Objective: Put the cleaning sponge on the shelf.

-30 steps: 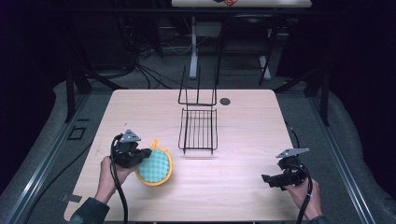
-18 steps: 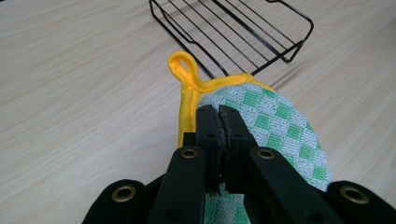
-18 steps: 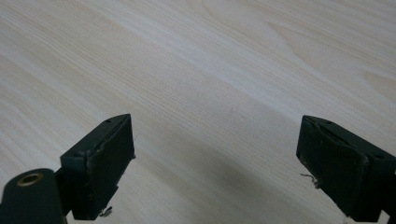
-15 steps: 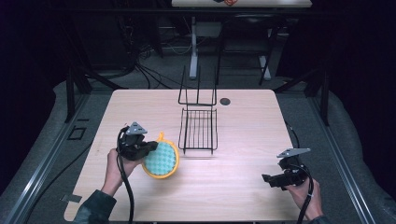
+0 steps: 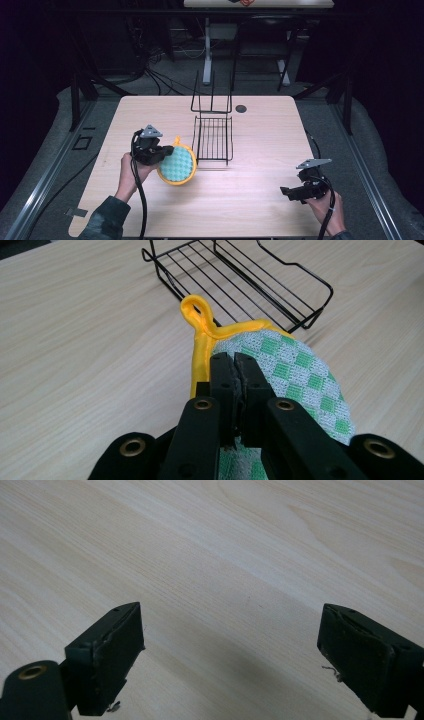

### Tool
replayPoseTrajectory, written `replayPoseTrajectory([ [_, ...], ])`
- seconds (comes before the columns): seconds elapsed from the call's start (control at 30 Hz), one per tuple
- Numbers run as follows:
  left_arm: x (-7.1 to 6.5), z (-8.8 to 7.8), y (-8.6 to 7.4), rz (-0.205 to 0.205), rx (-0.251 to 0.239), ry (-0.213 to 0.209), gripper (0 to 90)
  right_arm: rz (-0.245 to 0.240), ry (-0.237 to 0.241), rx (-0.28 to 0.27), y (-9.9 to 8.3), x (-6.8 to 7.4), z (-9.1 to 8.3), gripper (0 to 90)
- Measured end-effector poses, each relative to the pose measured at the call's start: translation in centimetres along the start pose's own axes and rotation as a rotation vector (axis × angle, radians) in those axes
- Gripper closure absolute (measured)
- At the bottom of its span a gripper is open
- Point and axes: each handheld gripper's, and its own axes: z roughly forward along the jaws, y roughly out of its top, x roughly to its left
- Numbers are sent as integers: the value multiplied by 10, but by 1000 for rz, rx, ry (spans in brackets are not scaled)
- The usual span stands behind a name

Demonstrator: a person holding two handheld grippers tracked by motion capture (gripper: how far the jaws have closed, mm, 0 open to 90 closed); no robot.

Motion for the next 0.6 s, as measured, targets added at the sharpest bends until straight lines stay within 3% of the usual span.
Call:
replayPoseTrajectory([
  [0.6,3,3,14,-1,-23,-8,877,0,-7,-11,1,0,-2,110],
])
